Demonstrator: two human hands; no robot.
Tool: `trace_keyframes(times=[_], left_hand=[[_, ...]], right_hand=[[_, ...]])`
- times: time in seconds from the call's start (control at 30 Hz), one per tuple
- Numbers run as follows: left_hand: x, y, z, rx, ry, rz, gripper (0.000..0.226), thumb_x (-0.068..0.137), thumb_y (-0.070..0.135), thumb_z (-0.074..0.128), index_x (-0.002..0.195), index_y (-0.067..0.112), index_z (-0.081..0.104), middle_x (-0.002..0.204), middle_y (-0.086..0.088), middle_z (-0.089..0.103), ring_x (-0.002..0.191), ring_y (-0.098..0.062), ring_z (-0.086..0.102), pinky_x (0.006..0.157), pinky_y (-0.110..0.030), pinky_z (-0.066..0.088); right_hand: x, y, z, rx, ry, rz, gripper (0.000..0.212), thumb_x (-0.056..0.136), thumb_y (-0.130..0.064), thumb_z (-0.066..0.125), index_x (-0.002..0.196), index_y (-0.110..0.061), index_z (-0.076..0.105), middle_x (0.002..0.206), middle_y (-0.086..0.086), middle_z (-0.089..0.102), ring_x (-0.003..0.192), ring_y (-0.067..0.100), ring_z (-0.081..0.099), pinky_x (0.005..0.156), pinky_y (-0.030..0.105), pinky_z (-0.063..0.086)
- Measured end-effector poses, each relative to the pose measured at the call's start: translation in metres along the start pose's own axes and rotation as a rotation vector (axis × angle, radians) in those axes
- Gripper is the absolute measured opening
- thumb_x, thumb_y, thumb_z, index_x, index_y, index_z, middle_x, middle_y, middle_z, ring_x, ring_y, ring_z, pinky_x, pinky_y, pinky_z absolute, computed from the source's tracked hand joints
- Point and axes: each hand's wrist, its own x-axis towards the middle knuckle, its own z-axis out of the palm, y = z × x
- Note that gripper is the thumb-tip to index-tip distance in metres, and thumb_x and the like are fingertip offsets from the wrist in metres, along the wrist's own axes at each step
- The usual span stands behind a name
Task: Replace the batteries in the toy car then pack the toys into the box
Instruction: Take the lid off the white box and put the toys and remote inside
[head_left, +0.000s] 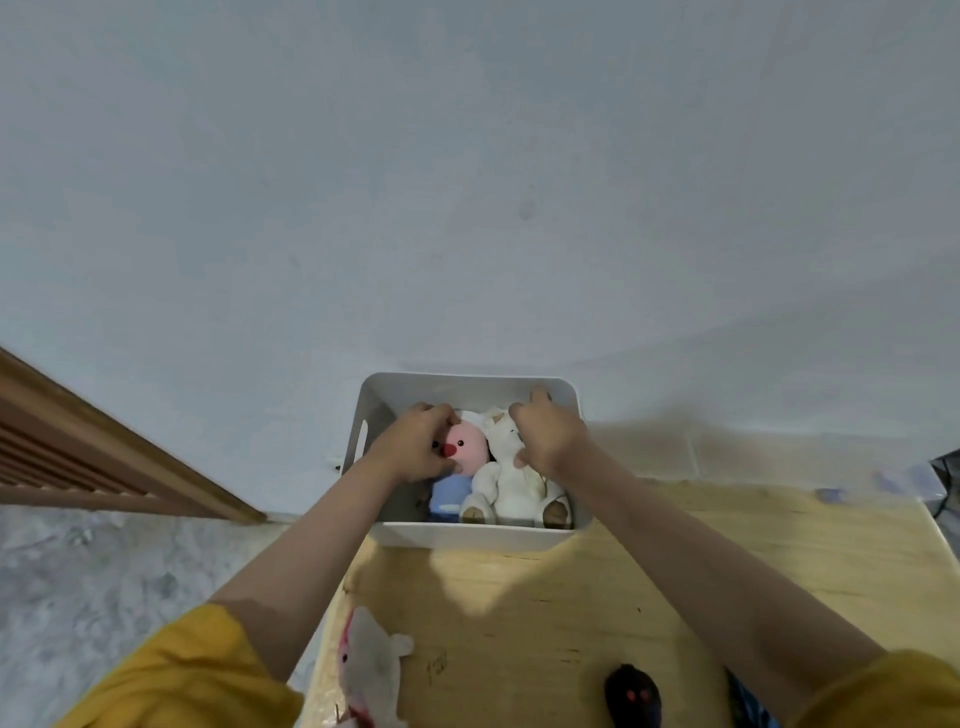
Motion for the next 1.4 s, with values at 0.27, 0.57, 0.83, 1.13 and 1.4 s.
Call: trace_keyframes(times=[0.27, 0.57, 0.83, 1.13, 1.4], left_hand=[[-0.003, 0.002, -0.004, 0.007, -0.065, -0.064, 0.082, 0.067, 0.036, 0.082, 0.137, 0.023, 0.042, 0.128, -0.006, 0.053, 0.115, -0.024, 0.053, 0.090, -0.030, 0.045], [-0.125, 0.045, 0.015, -0.362, 0.439, 0.108, 0.052, 0.084, 0.029, 0.069, 0.131, 0.019, 0.051, 0.127, 0.006, 0.052, 0.116, 0.000, 0.045, 0.093, 0.000, 0.029], [-0.213, 0.012, 0.081, -0.371, 0.506, -0.160, 0.051, 0.082, 0.019, 0.069, 0.130, 0.018, 0.051, 0.131, -0.003, 0.045, 0.123, -0.018, 0.043, 0.098, -0.026, 0.039], [-0.235, -0.025, 0.112, -0.327, 0.144, -0.422, 0.065, 0.082, 0.028, 0.065, 0.140, 0.028, 0.037, 0.109, -0.002, 0.055, 0.089, -0.017, 0.052, 0.072, -0.030, 0.045], [-0.233, -0.029, 0.113, -0.428, 0.170, -0.367, 0.079, 0.061, 0.025, 0.082, 0.128, 0.027, 0.041, 0.104, -0.006, 0.055, 0.083, -0.015, 0.059, 0.063, -0.024, 0.044]], right_hand=[[0.001, -0.002, 0.003, -0.009, -0.009, 0.005, 0.052, 0.078, -0.023, 0.075, 0.119, -0.005, 0.048, 0.124, 0.014, 0.047, 0.109, 0.030, 0.057, 0.084, 0.035, 0.046], [-0.128, 0.002, 0.026, 0.460, 0.595, 0.039, 0.042, 0.078, -0.021, 0.074, 0.116, -0.007, 0.061, 0.109, 0.007, 0.058, 0.099, 0.020, 0.056, 0.077, 0.024, 0.041], [-0.218, 0.002, 0.116, 0.563, 0.355, 0.379, 0.054, 0.082, -0.032, 0.069, 0.132, -0.023, 0.050, 0.123, 0.004, 0.051, 0.094, 0.015, 0.055, 0.078, 0.026, 0.044], [-0.238, 0.003, 0.173, 0.337, -0.131, 0.630, 0.073, 0.089, -0.035, 0.059, 0.148, -0.034, 0.015, 0.129, 0.015, 0.039, 0.098, 0.030, 0.057, 0.077, 0.036, 0.051], [-0.245, -0.003, 0.181, 0.563, 0.097, 0.637, 0.067, 0.080, -0.023, 0.067, 0.135, -0.030, 0.030, 0.115, 0.015, 0.046, 0.075, 0.024, 0.050, 0.061, 0.030, 0.042]])
